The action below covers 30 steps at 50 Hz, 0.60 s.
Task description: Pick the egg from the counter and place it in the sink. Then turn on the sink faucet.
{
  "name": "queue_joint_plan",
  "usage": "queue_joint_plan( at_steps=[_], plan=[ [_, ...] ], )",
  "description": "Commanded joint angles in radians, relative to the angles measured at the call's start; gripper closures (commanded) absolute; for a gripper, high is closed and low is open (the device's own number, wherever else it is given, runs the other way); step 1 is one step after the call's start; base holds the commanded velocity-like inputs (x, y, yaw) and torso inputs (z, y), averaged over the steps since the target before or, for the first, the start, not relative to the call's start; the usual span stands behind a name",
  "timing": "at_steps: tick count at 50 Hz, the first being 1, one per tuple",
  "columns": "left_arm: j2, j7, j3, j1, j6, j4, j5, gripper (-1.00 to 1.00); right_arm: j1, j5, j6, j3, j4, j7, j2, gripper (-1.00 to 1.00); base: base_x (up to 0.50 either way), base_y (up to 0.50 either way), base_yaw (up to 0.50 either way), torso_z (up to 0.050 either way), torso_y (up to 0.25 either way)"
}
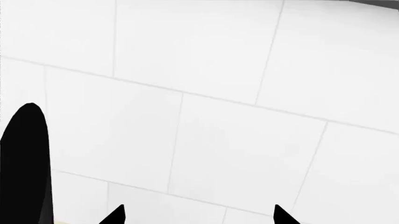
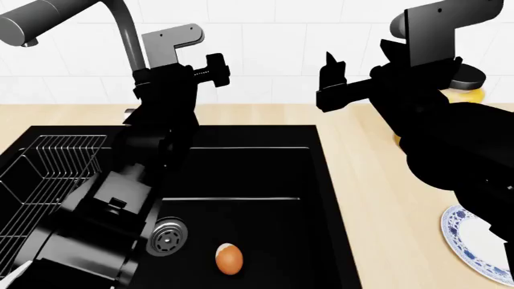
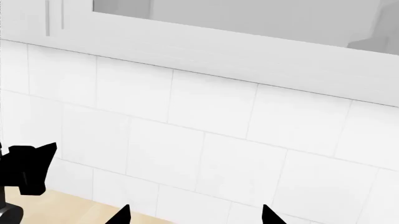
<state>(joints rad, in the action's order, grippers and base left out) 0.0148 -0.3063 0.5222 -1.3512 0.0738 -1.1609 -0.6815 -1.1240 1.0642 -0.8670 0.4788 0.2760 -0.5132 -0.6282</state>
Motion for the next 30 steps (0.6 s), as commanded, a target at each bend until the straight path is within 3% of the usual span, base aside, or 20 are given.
queue_joint_plan(
  at_steps=[1,6,30],
  plan=[
    [-0.014,0.007,0.149,-0.026,-0.106,-0.127,-0.111,-1.0,0.014,0.0,0.011,0.0,-0.002,0.007,-0.001,-1.0,0.0,0.0,0.0,0.0,0.0],
    [-0.014,0.002,0.211,-0.012,-0.135,-0.145,-0.165,-1.0,0.024,-0.001,0.021,0.0,-0.003,0.011,-0.002,-1.0,0.0,0.0,0.0,0.0,0.0],
    [-0.014,0.014,0.222,0.03,-0.15,-0.146,-0.149,-1.0,0.032,-0.004,0.031,0.009,-0.01,0.022,0.003,-1.0,0.0,0.0,0.0,0.0,0.0]
  ],
)
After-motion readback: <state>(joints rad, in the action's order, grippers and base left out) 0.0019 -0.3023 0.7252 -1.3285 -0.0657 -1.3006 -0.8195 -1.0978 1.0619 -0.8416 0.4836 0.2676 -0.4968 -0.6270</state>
